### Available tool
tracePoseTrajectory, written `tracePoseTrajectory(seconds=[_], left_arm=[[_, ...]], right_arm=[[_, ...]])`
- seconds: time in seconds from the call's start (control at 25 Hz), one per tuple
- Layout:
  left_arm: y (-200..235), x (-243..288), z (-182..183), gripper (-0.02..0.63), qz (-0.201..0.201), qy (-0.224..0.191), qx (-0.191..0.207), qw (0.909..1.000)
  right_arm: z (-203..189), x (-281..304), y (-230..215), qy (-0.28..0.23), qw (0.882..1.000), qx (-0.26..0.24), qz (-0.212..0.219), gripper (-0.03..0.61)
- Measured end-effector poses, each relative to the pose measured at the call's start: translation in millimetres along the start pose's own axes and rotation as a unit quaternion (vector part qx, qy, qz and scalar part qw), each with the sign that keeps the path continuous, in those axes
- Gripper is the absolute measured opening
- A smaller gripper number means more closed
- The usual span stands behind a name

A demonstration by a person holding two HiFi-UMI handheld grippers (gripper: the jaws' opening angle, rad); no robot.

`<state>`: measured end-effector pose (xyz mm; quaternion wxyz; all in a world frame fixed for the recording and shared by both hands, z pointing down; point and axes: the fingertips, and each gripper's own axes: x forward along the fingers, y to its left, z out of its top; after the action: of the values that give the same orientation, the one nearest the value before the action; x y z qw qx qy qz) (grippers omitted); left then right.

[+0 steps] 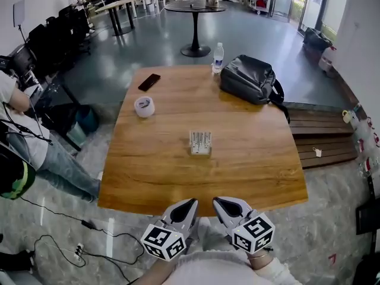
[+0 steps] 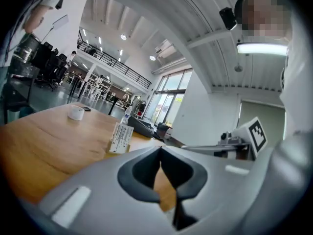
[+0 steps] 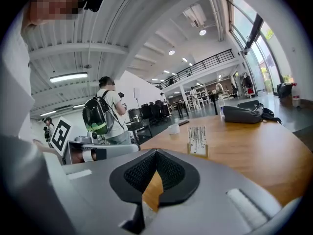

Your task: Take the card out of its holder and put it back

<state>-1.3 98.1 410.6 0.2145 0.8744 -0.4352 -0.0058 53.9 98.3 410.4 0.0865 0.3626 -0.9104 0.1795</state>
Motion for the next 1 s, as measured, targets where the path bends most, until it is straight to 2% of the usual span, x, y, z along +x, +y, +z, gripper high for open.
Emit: tracePoseTrajectory(seconds=[0.2, 0.64, 1.0], left_arm=[[31, 52, 24, 0.009, 0.006, -0.009, -0.023, 0.9997], [75, 89, 35, 0.009, 0.006, 0.0, -0.05, 0.9987], [104, 109, 40, 0.009, -0.015, 0.045, -0.048, 0.9977]], right_arm=[[31, 41, -43, 0.003, 1.0, -0.011, 0.02, -0.006], [39, 83, -83, 0.027, 1.0, 0.005, 0.009, -0.006], [56, 113, -90, 0.033, 0.999, 0.011, -0.004, -0.005]])
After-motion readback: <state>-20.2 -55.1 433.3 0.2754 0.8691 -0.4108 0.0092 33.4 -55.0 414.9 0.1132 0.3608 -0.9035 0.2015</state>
